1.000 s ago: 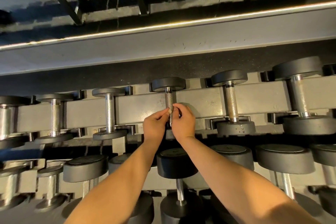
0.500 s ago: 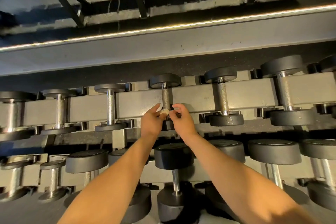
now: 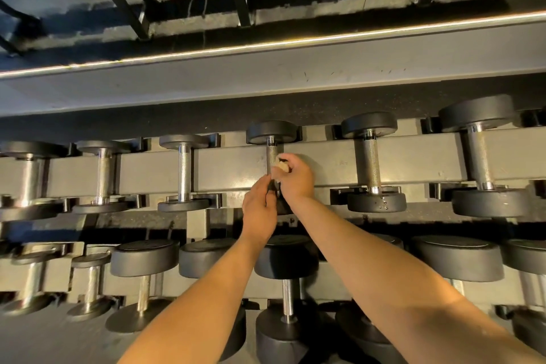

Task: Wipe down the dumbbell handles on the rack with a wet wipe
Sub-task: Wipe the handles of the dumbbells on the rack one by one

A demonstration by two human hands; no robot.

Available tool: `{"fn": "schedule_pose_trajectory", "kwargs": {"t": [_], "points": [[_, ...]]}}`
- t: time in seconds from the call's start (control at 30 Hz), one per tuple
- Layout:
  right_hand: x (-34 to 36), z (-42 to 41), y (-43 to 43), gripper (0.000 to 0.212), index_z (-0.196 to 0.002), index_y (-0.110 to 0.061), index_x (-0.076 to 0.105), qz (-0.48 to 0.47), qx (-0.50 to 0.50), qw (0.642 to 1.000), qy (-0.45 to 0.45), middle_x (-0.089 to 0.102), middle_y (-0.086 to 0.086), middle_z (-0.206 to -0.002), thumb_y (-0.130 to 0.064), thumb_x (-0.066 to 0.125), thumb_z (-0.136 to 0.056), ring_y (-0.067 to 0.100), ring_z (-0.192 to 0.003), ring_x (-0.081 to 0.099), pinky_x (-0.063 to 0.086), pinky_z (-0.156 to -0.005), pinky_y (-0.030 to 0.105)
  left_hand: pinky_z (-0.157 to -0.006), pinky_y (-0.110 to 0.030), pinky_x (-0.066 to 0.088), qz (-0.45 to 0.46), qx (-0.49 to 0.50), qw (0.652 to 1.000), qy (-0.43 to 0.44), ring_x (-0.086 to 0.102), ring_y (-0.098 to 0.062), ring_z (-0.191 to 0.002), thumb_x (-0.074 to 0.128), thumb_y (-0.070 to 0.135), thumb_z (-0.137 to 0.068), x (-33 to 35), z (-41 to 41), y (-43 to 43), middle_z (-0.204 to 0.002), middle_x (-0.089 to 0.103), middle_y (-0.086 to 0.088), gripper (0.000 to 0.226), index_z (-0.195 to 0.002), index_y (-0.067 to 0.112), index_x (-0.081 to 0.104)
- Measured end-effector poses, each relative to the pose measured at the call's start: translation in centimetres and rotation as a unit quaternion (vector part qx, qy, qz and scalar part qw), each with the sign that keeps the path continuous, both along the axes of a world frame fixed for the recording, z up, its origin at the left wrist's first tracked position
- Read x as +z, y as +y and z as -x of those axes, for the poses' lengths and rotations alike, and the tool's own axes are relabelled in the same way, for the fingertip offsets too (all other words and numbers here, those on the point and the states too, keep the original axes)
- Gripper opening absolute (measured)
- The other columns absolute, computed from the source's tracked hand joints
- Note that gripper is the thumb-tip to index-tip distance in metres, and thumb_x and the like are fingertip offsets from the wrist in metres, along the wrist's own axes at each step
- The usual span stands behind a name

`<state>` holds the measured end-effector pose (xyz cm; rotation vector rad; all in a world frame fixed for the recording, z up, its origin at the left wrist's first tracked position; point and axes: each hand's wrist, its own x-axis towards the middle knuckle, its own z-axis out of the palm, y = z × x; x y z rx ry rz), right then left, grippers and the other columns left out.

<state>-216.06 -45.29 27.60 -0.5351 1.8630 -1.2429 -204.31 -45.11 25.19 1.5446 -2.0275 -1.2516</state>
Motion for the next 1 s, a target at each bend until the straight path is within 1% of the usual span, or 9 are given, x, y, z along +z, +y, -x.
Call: {"fn": "schedule_pose_trajectory", "kwargs": {"t": [0.13, 0.23, 0.37, 0.5, 0.6, 0.73, 0.8, 0.87, 1.0], "points": [[-1.4, -1.1, 2.3, 0.011, -0.099, -0.015, 0.07, -0.04, 0.007, 0.999, -0.011, 0.068, -0.005, -0.09, -0.01, 0.072, -0.09, 0.01, -0.085, 0.064, 0.047, -0.068, 0.012, -0.105, -0.046, 0.046, 0.021, -0.002, 0.999, 0.03, 0.057, -0.01, -0.117, 0.033, 0.026, -0.106, 0.4, 0.1, 0.3, -0.123, 0.063, 0.008, 0.036, -0.132, 0.025, 0.057], [-1.1, -0.3, 2.5, 0.017, -0.1, -0.012, 0.063, -0.082, -0.001, 0.996, -0.033, 0.064, -0.004, -0.088, -0.008, 0.073, -0.087, 0.009, -0.079, 0.061, 0.041, -0.06, 0.013, -0.102, -0.046, 0.047, 0.021, -0.01, 0.999, 0.041, 0.058, -0.012, -0.111, 0.036, 0.026, -0.108, 0.6, -0.1, 0.3, -0.116, 0.062, 0.01, 0.028, -0.125, 0.029, 0.058], [-0.5, 0.8, 0.5, 0.012, -0.088, -0.014, 0.062, -0.041, -0.044, 0.998, -0.009, 0.064, -0.003, -0.089, -0.009, 0.073, -0.088, 0.011, -0.083, 0.061, 0.043, -0.065, 0.015, -0.114, -0.049, 0.04, 0.01, -0.015, 1.0, 0.012, 0.049, -0.017, -0.133, 0.03, 0.05, -0.107, -0.7, -0.6, 0.2, -0.14, 0.056, 0.003, 0.048, -0.143, 0.025, 0.051], [-1.1, 0.1, 1.3, 0.007, -0.09, -0.014, 0.07, -0.054, 0.015, 0.998, 0.003, 0.067, -0.008, -0.088, -0.008, 0.071, -0.088, 0.003, -0.084, 0.061, 0.045, -0.07, 0.015, -0.122, -0.045, 0.028, 0.013, -0.006, 1.0, -0.02, 0.036, -0.016, -0.144, 0.029, 0.04, -0.109, -0.2, -0.5, 0.3, -0.154, 0.045, -0.001, 0.05, -0.151, 0.018, 0.046], [-1.3, -0.1, 2.6, 0.01, -0.087, -0.017, 0.07, -0.086, 0.046, 0.995, -0.009, 0.068, -0.008, -0.088, -0.007, 0.072, -0.088, 0.004, -0.083, 0.062, 0.049, -0.077, 0.016, -0.121, -0.045, 0.029, 0.031, -0.014, 0.999, -0.013, 0.038, -0.016, -0.142, 0.029, 0.04, -0.109, -0.1, -0.6, 0.2, -0.152, 0.046, -0.002, 0.05, -0.149, 0.017, 0.048], [0.0, -1.0, 2.9, 0.01, -0.086, -0.02, 0.068, -0.073, -0.005, 0.997, -0.003, 0.069, -0.006, -0.089, -0.01, 0.069, -0.09, 0.008, -0.085, 0.064, 0.048, -0.072, 0.015, -0.122, -0.041, 0.026, 0.012, -0.037, 0.999, -0.031, 0.036, -0.015, -0.141, 0.032, 0.035, -0.11, 0.2, -0.6, 0.1, -0.15, 0.047, -0.001, 0.042, -0.141, 0.023, 0.057], [1.0, -1.9, 3.8, 0.007, -0.09, -0.015, 0.067, -0.04, -0.036, 0.999, -0.005, 0.066, -0.008, -0.088, -0.008, 0.066, -0.092, 0.001, -0.083, 0.061, 0.045, -0.068, 0.008, -0.117, -0.045, 0.034, 0.017, -0.057, 0.998, -0.01, 0.043, -0.015, -0.137, 0.032, 0.043, -0.108, 0.3, -0.9, 0.1, -0.142, 0.056, 0.003, 0.043, -0.136, 0.028, 0.06], [1.9, -2.6, 5.4, 0.012, -0.092, -0.016, 0.067, -0.012, -0.044, 0.999, -0.002, 0.066, -0.009, -0.089, -0.006, 0.062, -0.095, -0.001, -0.083, 0.06, 0.044, -0.066, 0.004, -0.107, -0.045, 0.045, 0.024, -0.068, 0.997, 0.02, 0.055, -0.011, -0.121, 0.038, 0.042, -0.106, 0.5, -1.3, 0.8, -0.127, 0.064, 0.008, 0.036, -0.13, 0.03, 0.063], [3.0, -4.1, 8.9, 0.025, -0.089, -0.029, 0.069, 0.048, -0.045, 0.998, -0.007, 0.071, -0.009, -0.094, -0.007, 0.06, -0.097, 0.003, -0.09, 0.066, 0.052, -0.082, 0.016, -0.106, -0.037, 0.045, 0.047, -0.049, 0.994, 0.085, 0.054, -0.008, -0.118, 0.051, 0.031, -0.105, 2.0, -2.6, 3.0, -0.124, 0.062, 0.009, 0.029, -0.132, 0.026, 0.061]]}}
